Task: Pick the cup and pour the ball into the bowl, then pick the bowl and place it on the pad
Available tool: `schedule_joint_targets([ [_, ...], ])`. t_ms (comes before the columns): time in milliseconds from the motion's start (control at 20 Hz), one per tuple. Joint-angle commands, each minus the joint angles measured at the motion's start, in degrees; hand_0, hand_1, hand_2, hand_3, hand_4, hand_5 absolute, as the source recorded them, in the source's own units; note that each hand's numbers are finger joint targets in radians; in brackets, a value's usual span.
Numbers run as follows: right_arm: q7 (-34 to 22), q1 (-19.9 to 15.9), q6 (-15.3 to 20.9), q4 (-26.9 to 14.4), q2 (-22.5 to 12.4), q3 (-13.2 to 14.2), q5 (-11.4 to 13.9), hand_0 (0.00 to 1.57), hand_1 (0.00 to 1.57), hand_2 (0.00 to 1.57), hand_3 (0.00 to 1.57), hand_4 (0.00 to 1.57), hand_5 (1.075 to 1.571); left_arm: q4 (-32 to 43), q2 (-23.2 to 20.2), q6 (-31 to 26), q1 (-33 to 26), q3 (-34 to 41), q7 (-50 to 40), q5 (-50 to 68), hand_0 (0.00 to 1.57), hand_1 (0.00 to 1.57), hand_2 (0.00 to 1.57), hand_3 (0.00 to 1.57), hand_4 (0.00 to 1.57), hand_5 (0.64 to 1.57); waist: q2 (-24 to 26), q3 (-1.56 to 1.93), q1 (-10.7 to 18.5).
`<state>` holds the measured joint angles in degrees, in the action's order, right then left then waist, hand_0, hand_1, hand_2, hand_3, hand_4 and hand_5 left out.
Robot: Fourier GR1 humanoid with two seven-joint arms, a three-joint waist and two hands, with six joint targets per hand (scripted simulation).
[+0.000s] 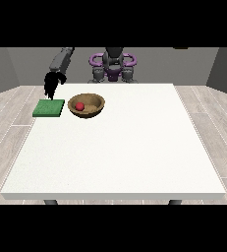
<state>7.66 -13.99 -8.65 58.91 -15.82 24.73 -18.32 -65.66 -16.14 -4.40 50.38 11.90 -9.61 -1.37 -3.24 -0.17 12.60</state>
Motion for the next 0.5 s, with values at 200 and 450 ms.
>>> schedule_joint_targets([
  [200, 6.5, -3.5, 2.0, -8.7, 3.3, -0.8, 1.3, 0.0, 0.0, 0.0, 0.0, 0.7, 1.565, -1.1, -8.5, -12.3, -2.1, 7.0, -2.3, 11.1, 0.0, 0.0, 0.0, 0.0, 1.02, 1.56, -3.1, 0.2, 1.3],
  [450, 16.2, -5.4, 0.2, -17.4, 4.3, -1.3, 2.9, 0.0, 0.0, 0.0, 0.0, 0.58, 1.558, -5.8, -8.9, -11.8, -4.5, 7.2, -3.1, 12.5, 0.0, 0.0, 0.0, 0.0, 1.0, 1.542, -5.3, 0.25, 1.1],
])
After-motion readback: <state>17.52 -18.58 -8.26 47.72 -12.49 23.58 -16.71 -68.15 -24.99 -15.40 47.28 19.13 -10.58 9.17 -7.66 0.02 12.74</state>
